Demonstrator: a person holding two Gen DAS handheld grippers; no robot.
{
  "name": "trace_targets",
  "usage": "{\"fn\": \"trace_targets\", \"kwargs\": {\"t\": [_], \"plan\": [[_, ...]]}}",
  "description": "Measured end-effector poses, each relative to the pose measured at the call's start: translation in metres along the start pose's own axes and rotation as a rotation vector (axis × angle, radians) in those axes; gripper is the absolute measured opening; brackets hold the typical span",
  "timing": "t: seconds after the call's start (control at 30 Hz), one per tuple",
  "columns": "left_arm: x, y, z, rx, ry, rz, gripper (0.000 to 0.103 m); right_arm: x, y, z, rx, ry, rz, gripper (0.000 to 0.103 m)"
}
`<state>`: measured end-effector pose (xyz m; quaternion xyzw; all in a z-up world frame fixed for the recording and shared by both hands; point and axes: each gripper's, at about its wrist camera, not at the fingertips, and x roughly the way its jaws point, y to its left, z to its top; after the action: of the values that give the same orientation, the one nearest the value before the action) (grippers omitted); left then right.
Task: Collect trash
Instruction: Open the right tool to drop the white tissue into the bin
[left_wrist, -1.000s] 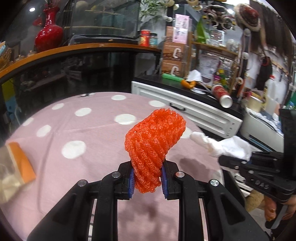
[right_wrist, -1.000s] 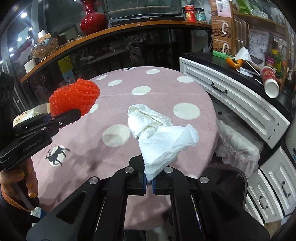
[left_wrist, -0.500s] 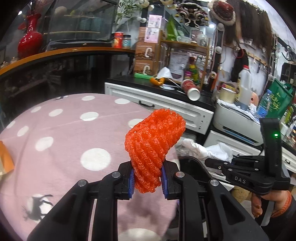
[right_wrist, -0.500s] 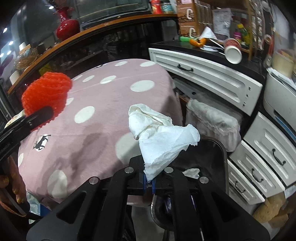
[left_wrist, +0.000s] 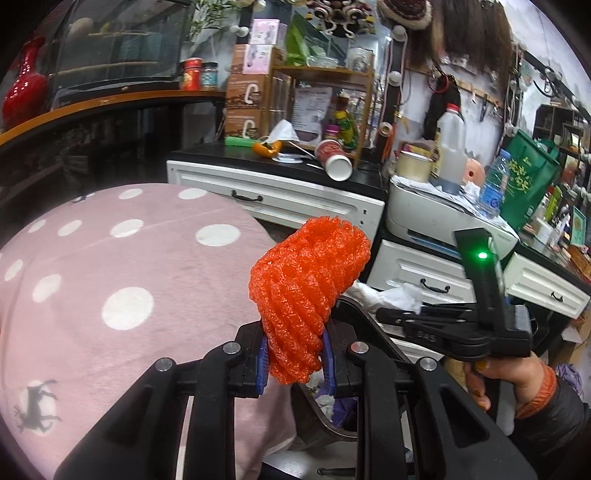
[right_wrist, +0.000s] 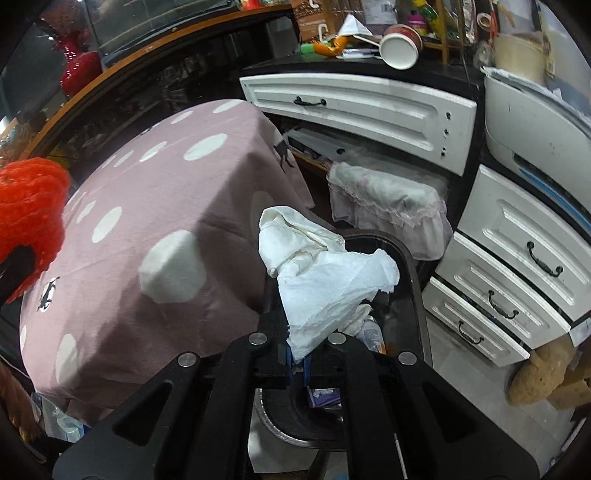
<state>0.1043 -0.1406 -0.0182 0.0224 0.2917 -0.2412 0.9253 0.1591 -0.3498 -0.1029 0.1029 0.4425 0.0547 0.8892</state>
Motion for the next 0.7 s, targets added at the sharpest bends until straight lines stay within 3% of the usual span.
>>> {"fn": "trace_targets", "kwargs": {"t": [0.5, 0.53, 0.6, 0.63, 0.67, 0.7], "plan": [[0.022, -0.026, -0.015, 0.054, 0.073, -0.06, 0.023, 0.055, -0.033, -0.018, 0.101, 0.115, -0.044, 0.005], [0.023, -0.027, -0.016, 0.057, 0.078, -0.063, 0.023, 0.06, -0.036, -0.02, 0.115, 0.133, -0.048, 0.01], [0.026, -0.029, -0.018, 0.063, 0.086, -0.068, 0.023, 0.065, -0.042, -0.024, 0.142, 0.151, -0.063, 0.033], [0.028, -0.03, -0.019, 0.068, 0.092, -0.069, 0.023, 0.065, -0.046, -0.025, 0.157, 0.144, -0.075, 0.057], [0.029, -0.031, -0.02, 0.072, 0.095, -0.07, 0.023, 0.063, -0.048, -0.026, 0.165, 0.131, -0.083, 0.069], [0.03, -0.032, -0.021, 0.076, 0.099, -0.071, 0.023, 0.06, -0.049, -0.027, 0.17, 0.116, -0.087, 0.07]]}}
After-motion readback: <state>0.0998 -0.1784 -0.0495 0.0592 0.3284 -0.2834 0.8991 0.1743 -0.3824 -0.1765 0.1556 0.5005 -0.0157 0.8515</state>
